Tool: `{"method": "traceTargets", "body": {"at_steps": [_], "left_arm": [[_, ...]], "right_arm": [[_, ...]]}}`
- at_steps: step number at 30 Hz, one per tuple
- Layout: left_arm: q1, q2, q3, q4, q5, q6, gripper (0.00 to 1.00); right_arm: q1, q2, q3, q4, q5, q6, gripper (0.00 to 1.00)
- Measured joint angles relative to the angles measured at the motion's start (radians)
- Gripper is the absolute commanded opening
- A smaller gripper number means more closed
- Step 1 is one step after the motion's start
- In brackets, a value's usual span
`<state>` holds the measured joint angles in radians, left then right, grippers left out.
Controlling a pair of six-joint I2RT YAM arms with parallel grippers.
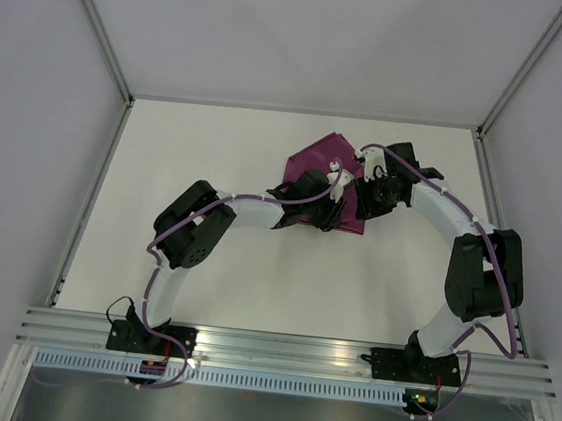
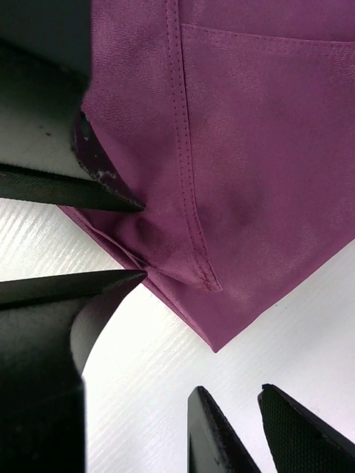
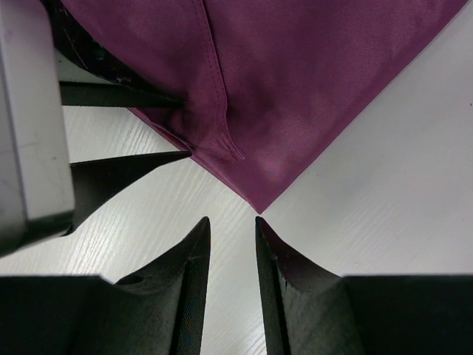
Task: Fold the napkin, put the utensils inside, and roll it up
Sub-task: Fold the napkin at the center of the board, then roll the napkin at the center of the board.
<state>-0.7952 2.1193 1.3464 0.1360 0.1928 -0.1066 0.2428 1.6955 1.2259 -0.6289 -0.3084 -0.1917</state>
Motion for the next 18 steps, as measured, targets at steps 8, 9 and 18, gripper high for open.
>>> {"method": "traceTargets", "body": {"at_steps": [8, 9, 18], "left_arm": [[-0.003, 0.000, 0.001, 0.026, 0.049, -0.027, 0.51], [-0.005, 0.000, 0.001, 0.037, 0.056, -0.031, 0.53], [-0.016, -0.013, -0.001, 0.101, 0.106, -0.077, 0.57]], "right_arm": [[-0.010, -0.019, 0.000, 0.004, 0.034, 0.005, 0.37], [-0.013, -0.026, 0.000, 0.008, 0.037, 0.005, 0.37], [-0.047, -0.057, 0.000, 0.033, 0.044, 0.024, 0.37]]}}
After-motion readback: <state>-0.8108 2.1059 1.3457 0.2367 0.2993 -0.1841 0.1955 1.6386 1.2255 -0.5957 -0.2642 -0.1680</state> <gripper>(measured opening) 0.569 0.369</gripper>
